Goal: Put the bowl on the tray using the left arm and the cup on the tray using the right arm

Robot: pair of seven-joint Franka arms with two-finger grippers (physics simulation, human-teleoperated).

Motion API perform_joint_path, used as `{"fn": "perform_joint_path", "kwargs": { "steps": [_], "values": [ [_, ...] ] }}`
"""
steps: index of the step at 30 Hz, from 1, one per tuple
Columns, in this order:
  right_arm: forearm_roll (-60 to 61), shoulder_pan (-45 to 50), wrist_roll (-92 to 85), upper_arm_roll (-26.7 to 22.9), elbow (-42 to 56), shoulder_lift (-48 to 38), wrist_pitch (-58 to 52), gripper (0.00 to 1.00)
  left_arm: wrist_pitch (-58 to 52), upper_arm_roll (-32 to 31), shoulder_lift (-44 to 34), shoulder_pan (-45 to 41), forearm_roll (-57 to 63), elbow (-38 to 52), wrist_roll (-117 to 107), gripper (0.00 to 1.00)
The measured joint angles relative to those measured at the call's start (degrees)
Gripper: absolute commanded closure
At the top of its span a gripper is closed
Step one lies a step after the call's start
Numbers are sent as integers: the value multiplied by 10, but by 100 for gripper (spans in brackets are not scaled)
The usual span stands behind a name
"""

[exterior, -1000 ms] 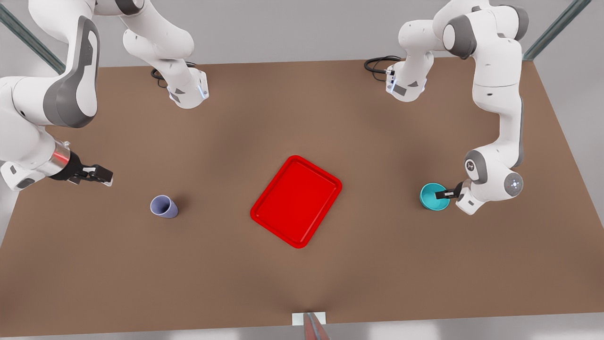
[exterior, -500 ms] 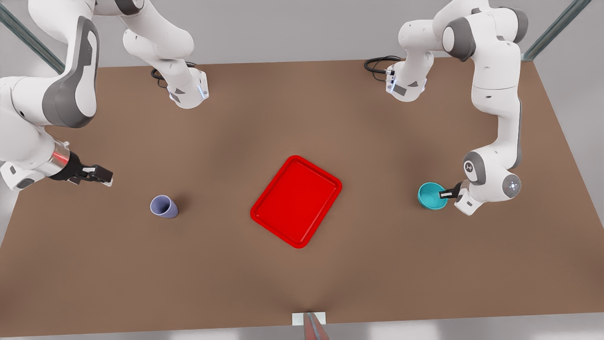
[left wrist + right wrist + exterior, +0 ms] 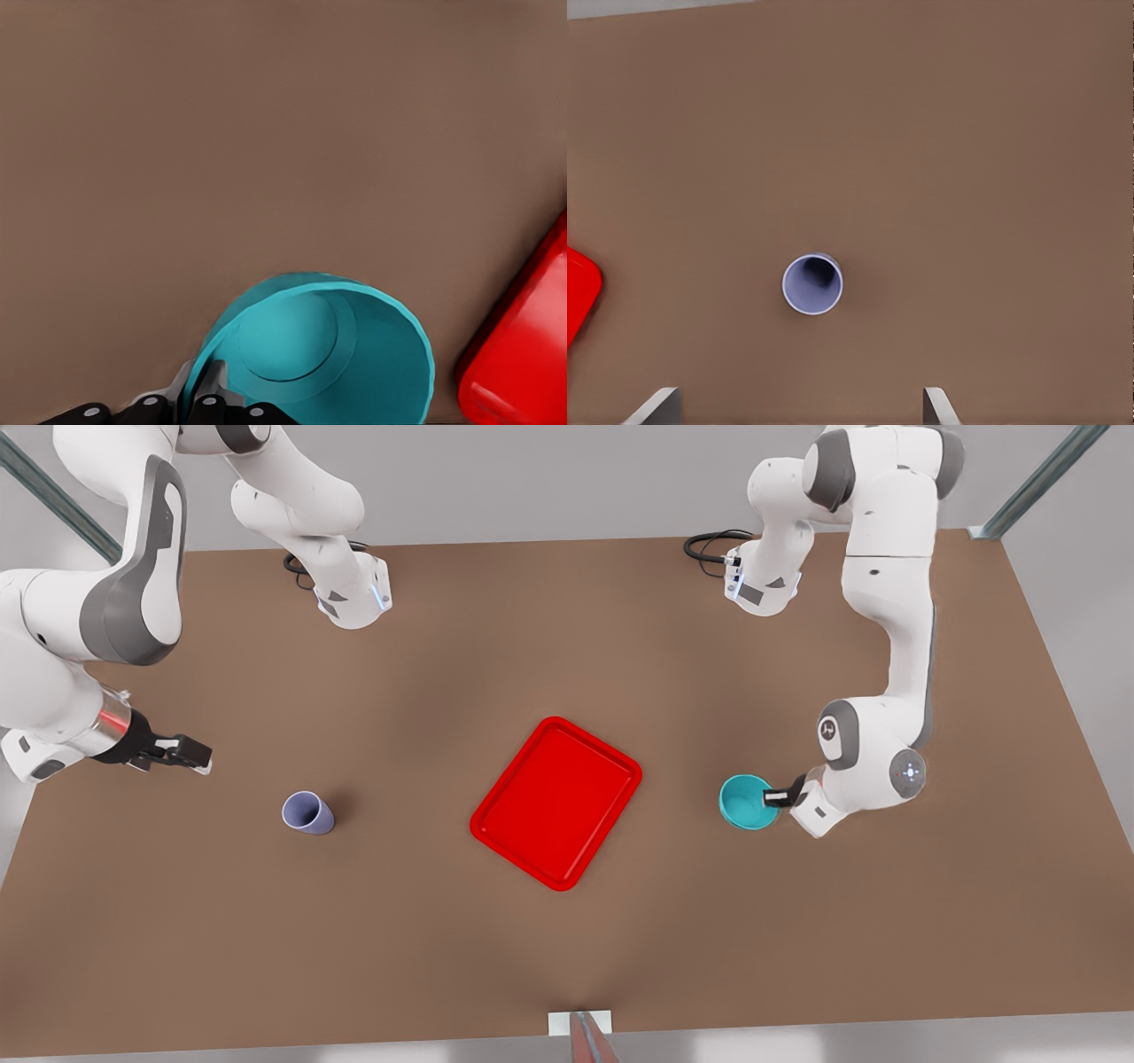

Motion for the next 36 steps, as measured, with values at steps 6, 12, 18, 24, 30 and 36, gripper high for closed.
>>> {"fn": "perform_joint_path", "kwargs": {
  "steps": [6, 12, 18, 24, 30, 36],
  "values": [
    [1, 0, 0, 0, 1, 0, 1, 0, -43, -13, 51, -102, -67, 98, -107, 79],
    [1, 0, -1, -1, 1, 0, 1, 0, -55, -35, 83, -143, -198, 132, -160, 79],
    [1, -1, -1, -1, 0, 0, 0, 0, -113, -32, 99, -150, -442, 165, -155, 0],
    [1, -1, -2, -1, 4, 4, 0, 0, -282, -31, 109, -45, -210, 262, -98, 0],
    [1, -1, -2, -1, 4, 4, 0, 0, -435, -22, 0, -38, 139, 365, -45, 0],
    [-6, 0, -9, -1, 33, 27, -7, 0, -405, -23, -102, 3, 238, 282, -4, 0]
  ]
}}
